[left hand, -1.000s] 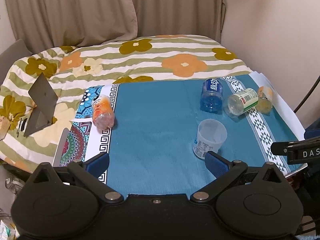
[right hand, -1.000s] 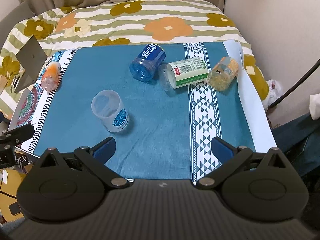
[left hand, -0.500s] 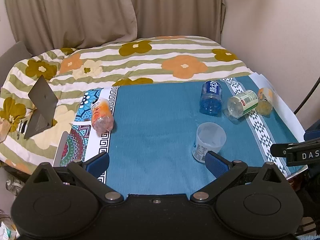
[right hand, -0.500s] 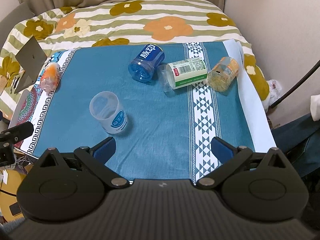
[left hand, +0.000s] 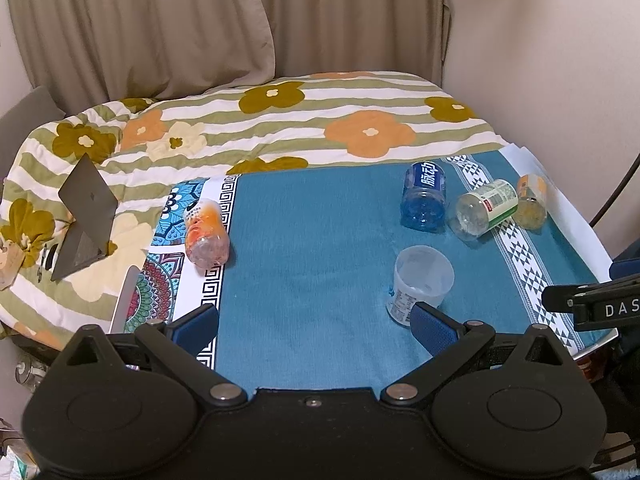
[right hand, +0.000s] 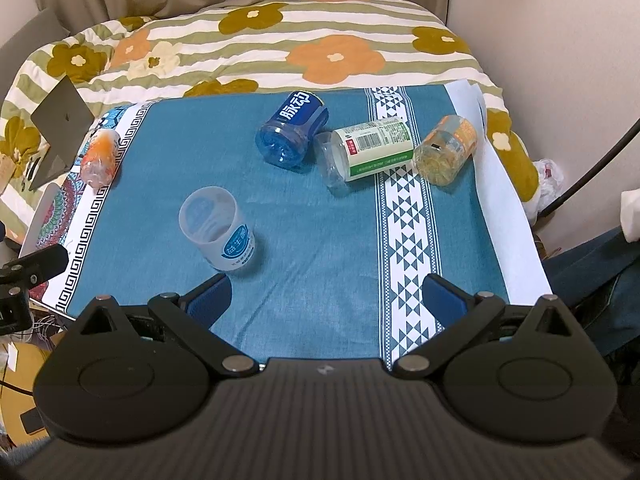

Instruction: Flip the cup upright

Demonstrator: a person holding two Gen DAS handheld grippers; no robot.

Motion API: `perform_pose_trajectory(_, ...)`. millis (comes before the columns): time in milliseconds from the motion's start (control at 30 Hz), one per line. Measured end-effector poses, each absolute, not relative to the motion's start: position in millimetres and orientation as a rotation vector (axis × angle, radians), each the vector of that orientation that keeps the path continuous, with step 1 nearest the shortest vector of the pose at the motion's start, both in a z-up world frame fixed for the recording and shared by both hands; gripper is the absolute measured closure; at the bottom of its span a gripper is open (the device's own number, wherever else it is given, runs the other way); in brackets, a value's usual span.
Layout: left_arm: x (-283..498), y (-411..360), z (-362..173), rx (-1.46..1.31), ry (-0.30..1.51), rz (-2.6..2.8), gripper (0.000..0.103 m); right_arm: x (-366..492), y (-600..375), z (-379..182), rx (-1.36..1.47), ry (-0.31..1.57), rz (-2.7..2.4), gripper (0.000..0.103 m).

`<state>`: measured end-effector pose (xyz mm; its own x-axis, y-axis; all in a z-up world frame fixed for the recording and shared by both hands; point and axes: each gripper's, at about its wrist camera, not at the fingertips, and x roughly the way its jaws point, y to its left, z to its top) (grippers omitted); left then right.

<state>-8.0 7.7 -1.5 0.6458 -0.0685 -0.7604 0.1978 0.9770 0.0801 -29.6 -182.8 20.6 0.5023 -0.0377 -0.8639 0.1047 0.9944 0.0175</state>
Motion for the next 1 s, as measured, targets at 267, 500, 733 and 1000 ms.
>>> perform_pose_trajectory(267,-6.7,12.8,0.7,0.158,0.85,-0.138,0.0,-29.0,-182.4,20.6,0.07,1.041,-0.085,0.0)
perform_pose_trajectory(500,-6.6,13.5,0.4,0.157,0.848,-0.137,0.0,-29.2,-181.7,20.8,0.072,1.04,-0.084,0.0)
perform_pose_trajectory(733,-6.6,15.5,0.7,0.149,0.852,-0.135,0.0,-28.4,-179.2,20.8,0.073,1.038,-0.085,0.0)
perform_pose_trajectory(1000,-5.9,23.8,3.9,0.105,0.836,-0.105,0.0,-28.1,-178.7,21.6,0.075,1.036,-0.09,0.0)
